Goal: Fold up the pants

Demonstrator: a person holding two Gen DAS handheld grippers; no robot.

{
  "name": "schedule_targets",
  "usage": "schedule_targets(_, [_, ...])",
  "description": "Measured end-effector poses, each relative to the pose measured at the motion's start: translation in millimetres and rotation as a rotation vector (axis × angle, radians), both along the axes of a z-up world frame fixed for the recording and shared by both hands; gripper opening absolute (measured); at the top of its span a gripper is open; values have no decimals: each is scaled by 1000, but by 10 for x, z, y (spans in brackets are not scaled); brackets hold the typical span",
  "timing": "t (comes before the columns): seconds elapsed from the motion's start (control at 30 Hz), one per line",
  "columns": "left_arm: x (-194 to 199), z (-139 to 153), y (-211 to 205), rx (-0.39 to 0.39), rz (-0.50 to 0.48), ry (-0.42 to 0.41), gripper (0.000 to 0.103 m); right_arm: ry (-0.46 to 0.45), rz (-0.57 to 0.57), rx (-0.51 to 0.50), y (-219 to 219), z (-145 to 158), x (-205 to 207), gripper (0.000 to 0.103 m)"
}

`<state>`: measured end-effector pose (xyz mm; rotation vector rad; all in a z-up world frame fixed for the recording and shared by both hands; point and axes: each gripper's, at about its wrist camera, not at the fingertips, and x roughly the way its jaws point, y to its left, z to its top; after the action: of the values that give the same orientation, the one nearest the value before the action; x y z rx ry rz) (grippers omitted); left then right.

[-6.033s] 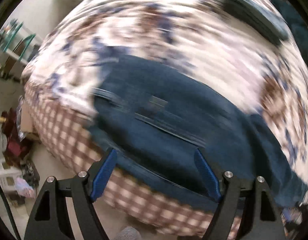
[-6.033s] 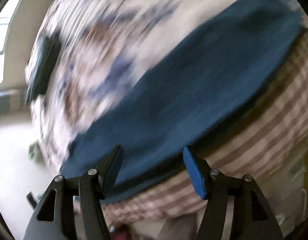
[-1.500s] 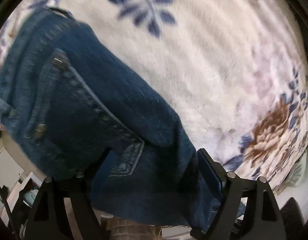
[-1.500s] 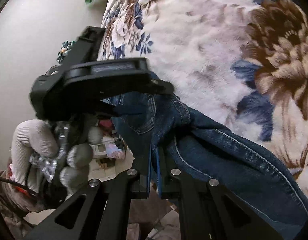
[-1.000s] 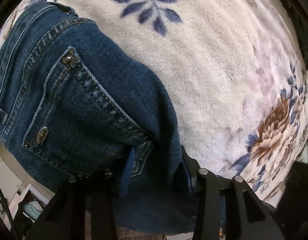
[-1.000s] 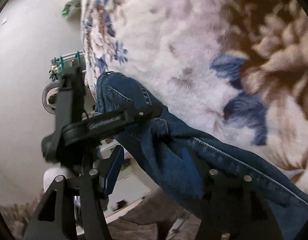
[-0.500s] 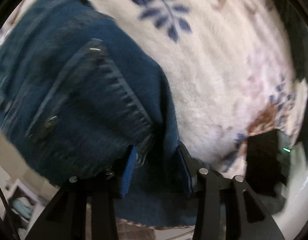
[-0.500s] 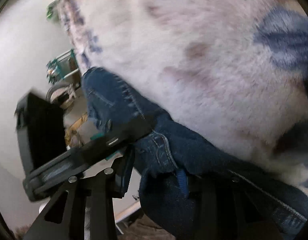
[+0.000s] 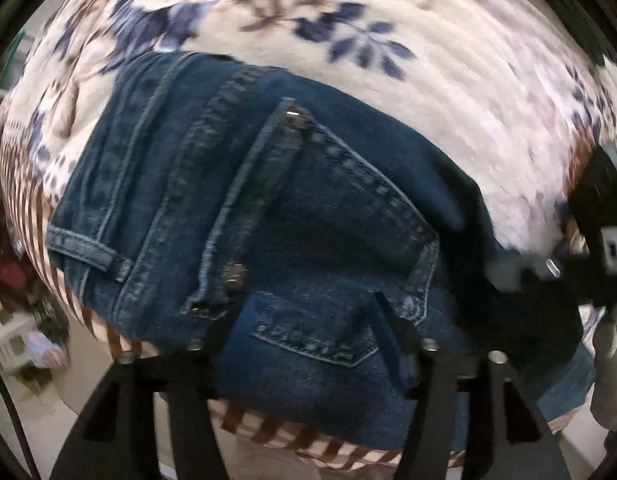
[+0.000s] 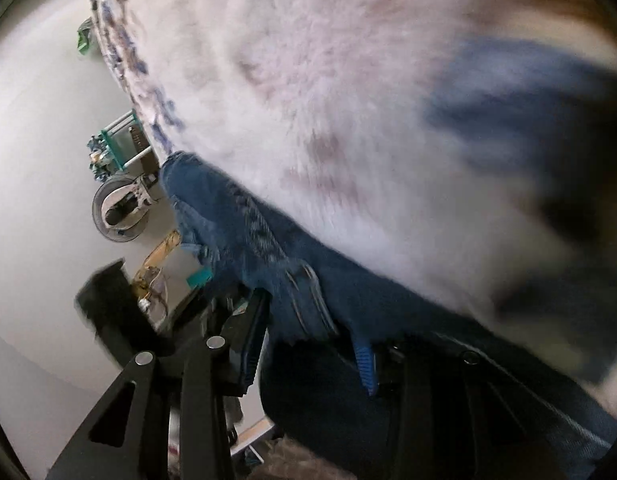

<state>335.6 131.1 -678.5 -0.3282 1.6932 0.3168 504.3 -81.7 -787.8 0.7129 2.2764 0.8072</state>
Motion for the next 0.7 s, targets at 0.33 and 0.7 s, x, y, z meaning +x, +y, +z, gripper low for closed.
schedule_targets(0.33, [-19,-84,26,3,-17,11,67,-91,-133,-23,-329,350,291,22])
schedule_targets(0.7, [75,-73,-186,-16,-65,1,67,-138,-52,-83,-328,528,598,11])
